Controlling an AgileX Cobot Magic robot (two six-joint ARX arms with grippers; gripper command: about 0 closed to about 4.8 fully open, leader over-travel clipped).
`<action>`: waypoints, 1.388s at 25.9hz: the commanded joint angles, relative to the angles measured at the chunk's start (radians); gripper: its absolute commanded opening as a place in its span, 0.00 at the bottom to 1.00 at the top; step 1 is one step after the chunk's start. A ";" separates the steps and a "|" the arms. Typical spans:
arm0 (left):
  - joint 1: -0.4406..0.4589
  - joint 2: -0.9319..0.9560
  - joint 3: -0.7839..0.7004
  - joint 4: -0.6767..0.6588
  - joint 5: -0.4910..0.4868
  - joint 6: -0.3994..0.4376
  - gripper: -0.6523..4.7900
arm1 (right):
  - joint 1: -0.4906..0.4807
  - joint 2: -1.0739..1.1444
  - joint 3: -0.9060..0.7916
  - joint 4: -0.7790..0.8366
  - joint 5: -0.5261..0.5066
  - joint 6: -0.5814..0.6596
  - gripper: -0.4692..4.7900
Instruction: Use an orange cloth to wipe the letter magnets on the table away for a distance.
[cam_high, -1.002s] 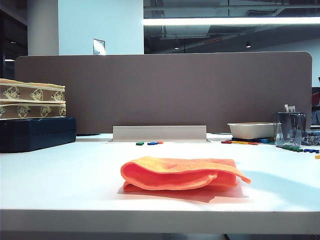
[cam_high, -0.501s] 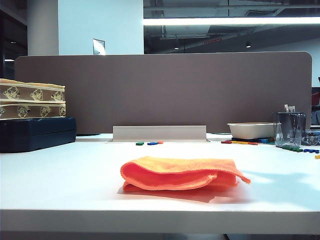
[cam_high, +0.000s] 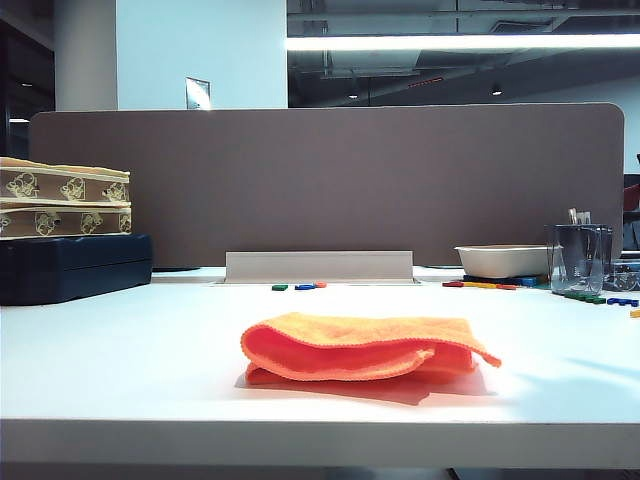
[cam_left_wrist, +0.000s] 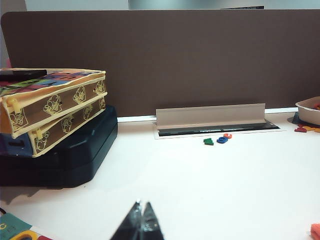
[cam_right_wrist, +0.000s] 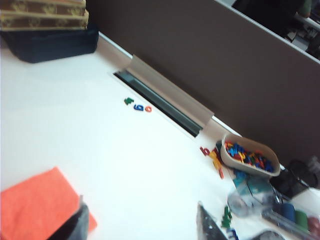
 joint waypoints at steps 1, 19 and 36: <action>0.000 0.000 0.006 -0.011 0.007 -0.004 0.11 | 0.000 -0.041 0.006 -0.050 0.007 -0.005 0.60; 0.000 0.000 0.005 -0.037 0.006 -0.003 0.11 | 0.000 -0.224 0.001 -0.461 0.096 0.037 0.60; 0.000 0.000 0.005 -0.037 0.006 -0.003 0.11 | 0.000 -0.388 -0.299 -0.434 0.059 0.130 0.51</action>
